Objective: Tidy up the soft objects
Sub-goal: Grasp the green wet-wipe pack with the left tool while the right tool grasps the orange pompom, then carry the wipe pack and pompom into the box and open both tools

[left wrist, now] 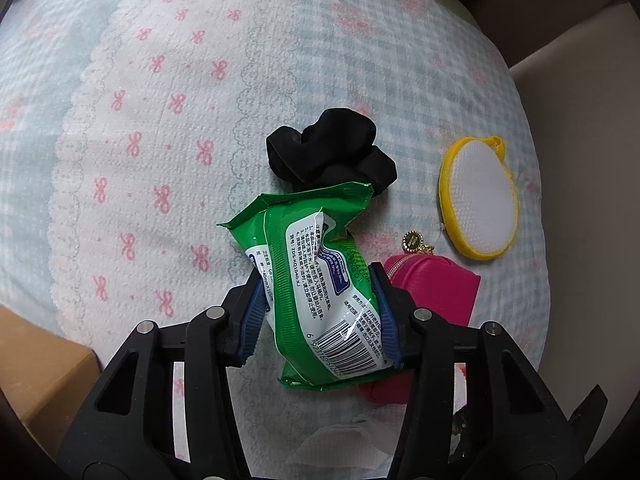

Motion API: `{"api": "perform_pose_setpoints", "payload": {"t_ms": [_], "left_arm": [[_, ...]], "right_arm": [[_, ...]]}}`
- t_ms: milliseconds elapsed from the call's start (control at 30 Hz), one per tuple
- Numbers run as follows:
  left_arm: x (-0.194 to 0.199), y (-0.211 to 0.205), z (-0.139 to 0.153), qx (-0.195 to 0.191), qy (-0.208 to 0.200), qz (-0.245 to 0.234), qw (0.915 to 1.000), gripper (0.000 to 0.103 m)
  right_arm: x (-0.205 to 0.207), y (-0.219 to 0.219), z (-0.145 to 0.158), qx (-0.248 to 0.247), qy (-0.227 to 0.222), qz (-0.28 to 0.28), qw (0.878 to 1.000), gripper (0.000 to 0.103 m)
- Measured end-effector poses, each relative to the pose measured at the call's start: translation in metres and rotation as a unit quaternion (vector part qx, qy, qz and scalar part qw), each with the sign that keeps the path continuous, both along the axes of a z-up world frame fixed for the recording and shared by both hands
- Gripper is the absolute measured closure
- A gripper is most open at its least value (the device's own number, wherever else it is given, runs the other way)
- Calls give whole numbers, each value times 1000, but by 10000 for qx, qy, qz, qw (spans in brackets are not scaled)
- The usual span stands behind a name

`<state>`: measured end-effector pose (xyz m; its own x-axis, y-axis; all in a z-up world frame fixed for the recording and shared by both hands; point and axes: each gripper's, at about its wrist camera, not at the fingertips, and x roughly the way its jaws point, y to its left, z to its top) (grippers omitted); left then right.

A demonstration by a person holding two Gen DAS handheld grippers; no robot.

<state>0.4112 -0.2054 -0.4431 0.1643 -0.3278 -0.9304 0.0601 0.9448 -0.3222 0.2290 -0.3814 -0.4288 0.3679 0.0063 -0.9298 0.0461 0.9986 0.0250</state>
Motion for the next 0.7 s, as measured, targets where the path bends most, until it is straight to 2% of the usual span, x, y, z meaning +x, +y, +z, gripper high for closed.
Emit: {"api": "perform_pose_setpoints", "payload": {"t_ms": [267, 433, 700], "left_arm": [[-19, 11, 38, 47, -287, -74, 9995, 60], [-35, 18, 74, 3, -527, -72, 9986, 60], [-76, 39, 151, -108, -980, 34, 9951, 60]], "right_arm": [[-8, -5, 23, -43, -283, -136, 9995, 69], [-14, -6, 57, -91, -571, -185, 9982, 69], [-27, 1, 129, -181, -1100, -217, 9935, 69]]}}
